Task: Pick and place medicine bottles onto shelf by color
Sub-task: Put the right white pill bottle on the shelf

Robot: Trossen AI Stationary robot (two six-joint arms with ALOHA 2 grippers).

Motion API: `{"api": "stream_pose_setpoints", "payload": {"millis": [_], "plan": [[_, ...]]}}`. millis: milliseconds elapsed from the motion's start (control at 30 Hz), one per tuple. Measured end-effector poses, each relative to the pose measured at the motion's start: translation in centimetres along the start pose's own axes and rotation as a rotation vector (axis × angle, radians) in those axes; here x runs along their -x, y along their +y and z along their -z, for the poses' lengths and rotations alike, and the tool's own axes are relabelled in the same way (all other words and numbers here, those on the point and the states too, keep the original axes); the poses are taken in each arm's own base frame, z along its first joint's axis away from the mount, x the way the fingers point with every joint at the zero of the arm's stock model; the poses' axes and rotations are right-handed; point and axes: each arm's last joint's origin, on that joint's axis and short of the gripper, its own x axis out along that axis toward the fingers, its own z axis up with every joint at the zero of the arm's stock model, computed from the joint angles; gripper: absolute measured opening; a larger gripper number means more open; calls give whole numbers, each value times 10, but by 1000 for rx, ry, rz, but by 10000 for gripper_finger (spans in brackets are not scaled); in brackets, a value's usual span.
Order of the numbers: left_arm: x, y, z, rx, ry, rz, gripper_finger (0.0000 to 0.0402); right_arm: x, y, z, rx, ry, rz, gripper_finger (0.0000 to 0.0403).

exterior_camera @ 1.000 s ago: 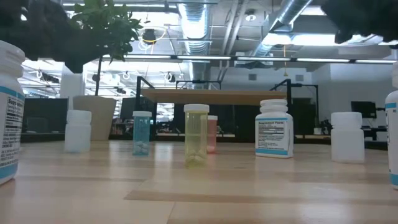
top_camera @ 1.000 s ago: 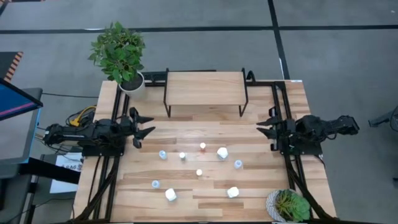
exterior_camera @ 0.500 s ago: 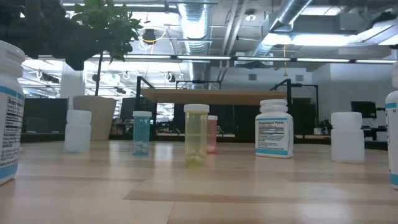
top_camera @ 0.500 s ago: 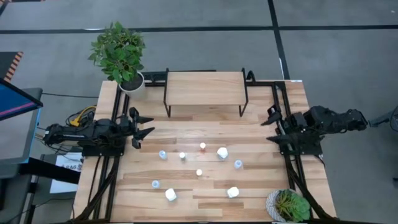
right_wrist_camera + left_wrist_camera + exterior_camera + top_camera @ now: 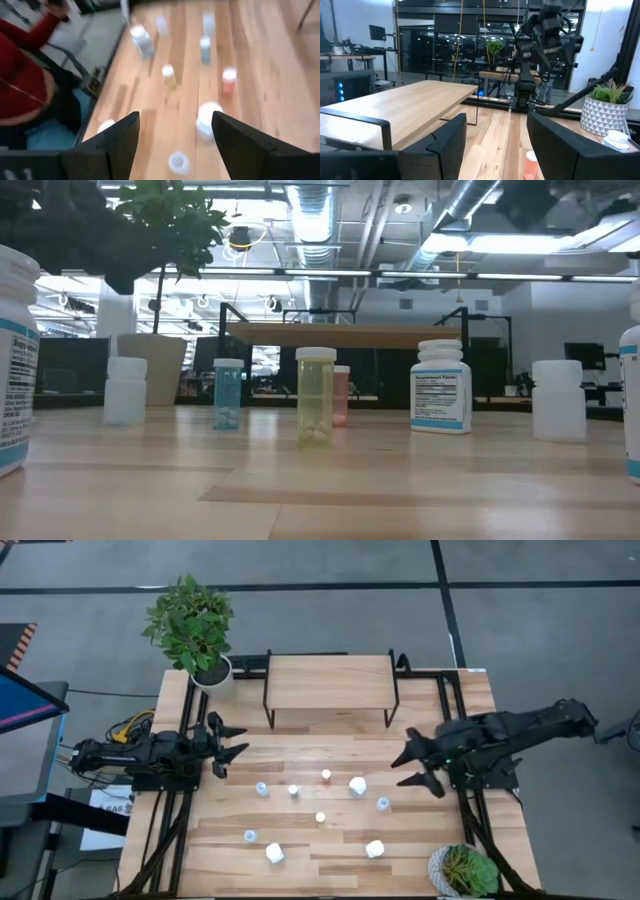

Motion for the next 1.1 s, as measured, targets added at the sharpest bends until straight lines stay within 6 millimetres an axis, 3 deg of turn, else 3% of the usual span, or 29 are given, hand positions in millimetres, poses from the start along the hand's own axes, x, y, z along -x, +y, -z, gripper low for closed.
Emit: {"api": "stream_pose_setpoints", "payload": {"millis": [200, 600, 867, 1100], "plan": [[0, 0, 0, -1, 2, -6, 199, -36, -7, 11, -49, 219, 65, 274], [0, 1, 1, -4, 10, -18, 199, -96, -17, 29, -87, 453, 103, 274], [0, 1, 6, -19, 59, -28, 199, -117, -5, 43, -138, 539, 83, 274], [0, 1, 6, -18, 57, -28, 199, -123, 4, 47, -117, 540, 93, 274]]}}
